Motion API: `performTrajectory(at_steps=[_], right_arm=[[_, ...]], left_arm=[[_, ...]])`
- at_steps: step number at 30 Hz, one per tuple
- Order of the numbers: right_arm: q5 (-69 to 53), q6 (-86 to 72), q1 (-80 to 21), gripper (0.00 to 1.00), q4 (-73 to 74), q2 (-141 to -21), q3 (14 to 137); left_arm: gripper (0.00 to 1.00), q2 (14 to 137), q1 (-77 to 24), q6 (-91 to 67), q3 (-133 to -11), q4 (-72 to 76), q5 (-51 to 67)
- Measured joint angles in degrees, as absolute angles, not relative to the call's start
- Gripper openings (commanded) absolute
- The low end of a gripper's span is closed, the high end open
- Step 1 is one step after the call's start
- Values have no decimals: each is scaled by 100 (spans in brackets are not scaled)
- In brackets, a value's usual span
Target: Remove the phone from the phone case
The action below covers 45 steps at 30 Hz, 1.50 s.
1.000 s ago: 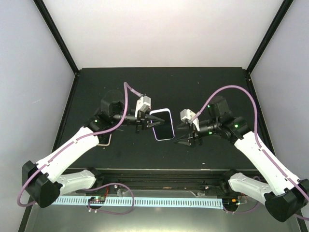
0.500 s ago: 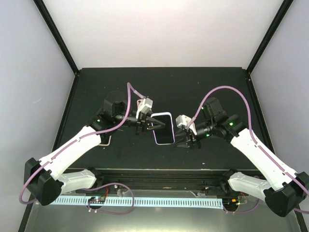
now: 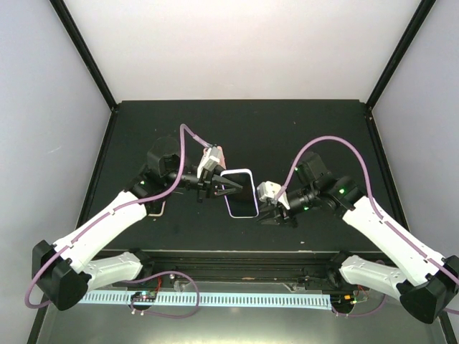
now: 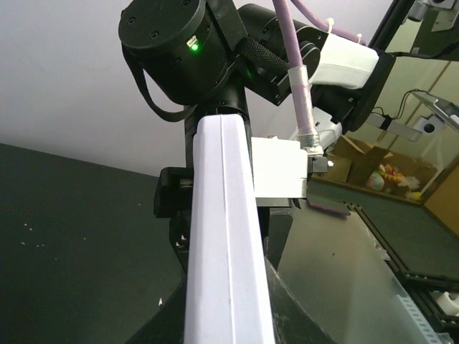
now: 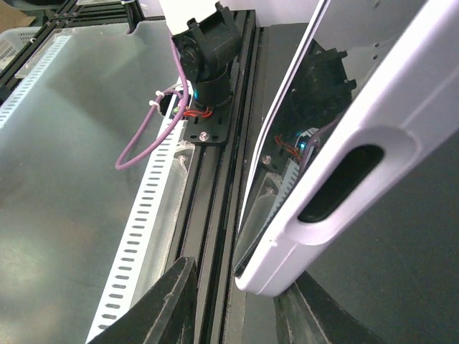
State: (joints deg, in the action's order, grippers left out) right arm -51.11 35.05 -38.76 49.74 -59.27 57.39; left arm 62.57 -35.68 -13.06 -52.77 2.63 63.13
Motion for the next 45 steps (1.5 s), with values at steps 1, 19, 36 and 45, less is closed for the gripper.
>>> performTrajectory(at_steps=[1, 19, 36, 45], right_arm=[[-5111, 3520, -3885, 30, 4974, -5940, 5739], [-4871, 3728, -3903, 11, 5253, -6097, 5979], [-4268, 3712, -3894, 4, 5205, -6230, 6130], [-4578, 3273, -2768, 32, 4624, -6694, 6117]], left_arm=[[2, 6257, -3568, -1310, -5275, 270, 6318], [1, 6257, -3570, -1372, -5247, 384, 6375], [1, 6381, -3529, -1505, -5245, 587, 6442], [2, 6401, -3511, -1601, -5245, 856, 6322]])
